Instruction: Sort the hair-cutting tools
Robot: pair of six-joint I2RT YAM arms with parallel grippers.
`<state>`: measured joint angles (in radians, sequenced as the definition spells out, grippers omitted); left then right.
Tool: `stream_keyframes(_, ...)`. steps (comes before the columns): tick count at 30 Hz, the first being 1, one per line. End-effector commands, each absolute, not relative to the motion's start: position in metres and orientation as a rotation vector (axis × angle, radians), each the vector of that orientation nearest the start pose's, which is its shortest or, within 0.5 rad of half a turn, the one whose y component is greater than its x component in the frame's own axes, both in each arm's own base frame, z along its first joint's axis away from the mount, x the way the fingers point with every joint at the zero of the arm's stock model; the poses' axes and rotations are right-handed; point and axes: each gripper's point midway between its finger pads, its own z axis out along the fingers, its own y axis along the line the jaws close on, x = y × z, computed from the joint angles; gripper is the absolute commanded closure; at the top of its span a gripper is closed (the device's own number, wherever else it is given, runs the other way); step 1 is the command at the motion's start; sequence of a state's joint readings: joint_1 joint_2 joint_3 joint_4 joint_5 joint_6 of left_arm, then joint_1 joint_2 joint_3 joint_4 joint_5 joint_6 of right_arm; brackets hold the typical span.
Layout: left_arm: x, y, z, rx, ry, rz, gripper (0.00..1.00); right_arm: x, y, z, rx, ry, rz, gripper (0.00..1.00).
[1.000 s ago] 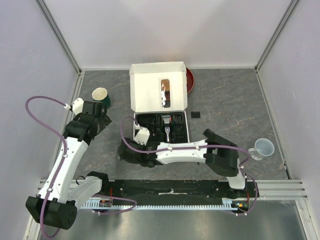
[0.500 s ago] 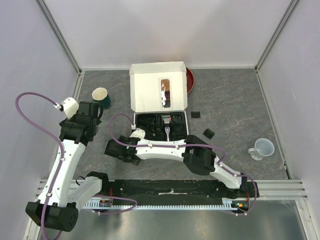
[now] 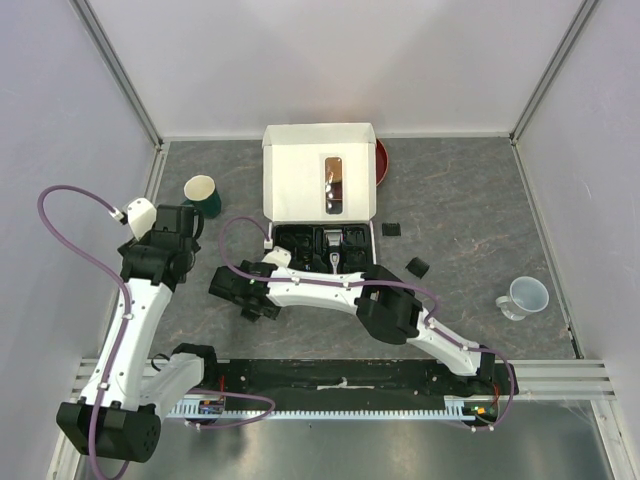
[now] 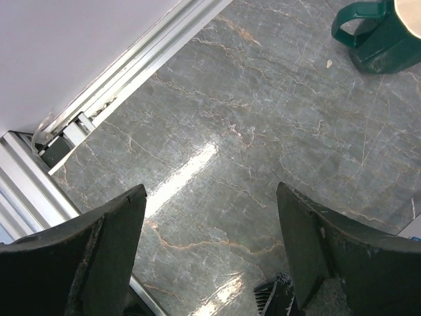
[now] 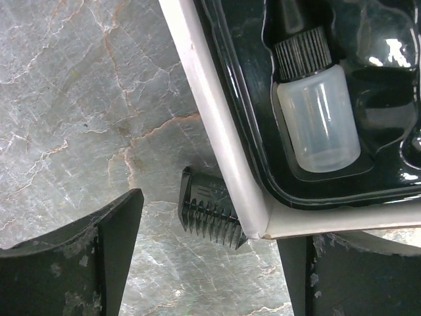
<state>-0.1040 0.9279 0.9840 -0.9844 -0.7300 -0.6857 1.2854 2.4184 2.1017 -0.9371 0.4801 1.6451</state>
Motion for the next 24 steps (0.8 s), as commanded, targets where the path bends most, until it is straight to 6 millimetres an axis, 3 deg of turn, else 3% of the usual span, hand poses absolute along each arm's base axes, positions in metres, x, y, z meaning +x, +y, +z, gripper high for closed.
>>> stream_keyframes(1, 0.224, 0.079, 0.209, -0.905, 2.022, 0.505, 0.14, 0.198, 0.508, 0.016, 0.572, 2.582, 0.288, 0.15)
stream_keyframes(8, 0.208, 0.095, 0.224, -0.991, 1.906, 0.55, 0.14, 0.174, 0.491, -0.02, 0.494, 2.689, 0.132, 0.21)
stream_keyframes(12, 0.205, 0.094, 0.224, -0.995, 1.893, 0.534, 0.14, 0.168, 0.468, -0.034, 0.426, 2.697, -0.018, 0.22)
stream_keyframes(24, 0.21, 0.087, 0.216, -0.958, 1.95, 0.5, 0.14, 0.167, 0.434, -0.026, 0.244, 2.662, -0.173, 0.22)
